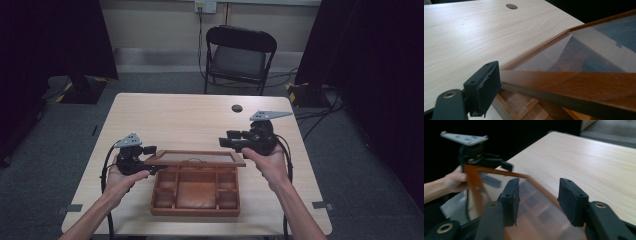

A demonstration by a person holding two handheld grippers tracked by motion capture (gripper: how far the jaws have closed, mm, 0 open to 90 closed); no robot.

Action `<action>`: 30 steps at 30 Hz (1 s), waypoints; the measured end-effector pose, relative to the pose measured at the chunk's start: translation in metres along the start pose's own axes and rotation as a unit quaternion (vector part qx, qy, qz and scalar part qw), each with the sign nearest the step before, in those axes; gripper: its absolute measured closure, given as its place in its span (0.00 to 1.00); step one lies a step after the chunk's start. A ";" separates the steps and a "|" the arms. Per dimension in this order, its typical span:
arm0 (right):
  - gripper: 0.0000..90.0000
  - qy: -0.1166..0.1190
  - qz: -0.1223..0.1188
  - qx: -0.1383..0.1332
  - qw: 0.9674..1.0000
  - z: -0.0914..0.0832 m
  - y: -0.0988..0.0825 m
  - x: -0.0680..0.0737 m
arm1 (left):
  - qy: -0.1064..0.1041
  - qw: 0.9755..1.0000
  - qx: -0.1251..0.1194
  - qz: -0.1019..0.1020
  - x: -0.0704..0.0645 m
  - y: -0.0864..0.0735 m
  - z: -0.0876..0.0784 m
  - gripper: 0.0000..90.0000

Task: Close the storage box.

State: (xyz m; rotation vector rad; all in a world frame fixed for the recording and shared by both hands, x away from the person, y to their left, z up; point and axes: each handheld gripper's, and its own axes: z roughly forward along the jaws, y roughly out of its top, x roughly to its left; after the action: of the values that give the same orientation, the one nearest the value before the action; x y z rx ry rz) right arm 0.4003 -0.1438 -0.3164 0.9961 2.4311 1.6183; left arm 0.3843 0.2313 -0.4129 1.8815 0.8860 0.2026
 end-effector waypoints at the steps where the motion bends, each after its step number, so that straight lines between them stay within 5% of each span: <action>1: 0.60 0.010 -0.005 0.007 1.000 0.004 0.002 0.005 | -0.001 1.000 0.003 0.002 0.000 -0.001 0.000 0.18; 10: 0.76 0.076 -0.027 0.052 0.995 0.032 0.003 0.038 | 0.000 1.000 -0.001 0.003 -0.002 -0.001 0.000 0.18; 17: 0.86 0.114 -0.023 0.070 0.991 0.047 -0.002 0.042 | 0.002 1.000 0.002 0.007 -0.003 -0.002 0.000 0.18; 30: 0.88 0.118 -0.020 0.090 0.989 0.052 -0.006 0.036 | 0.013 1.000 0.010 0.014 -0.003 -0.002 0.006 0.17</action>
State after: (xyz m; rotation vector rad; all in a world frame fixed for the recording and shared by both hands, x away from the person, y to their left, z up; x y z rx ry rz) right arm 0.3891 -0.0841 -0.3347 0.8108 2.7742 1.6111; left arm 0.3839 0.2254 -0.4172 1.9141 0.8818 0.2374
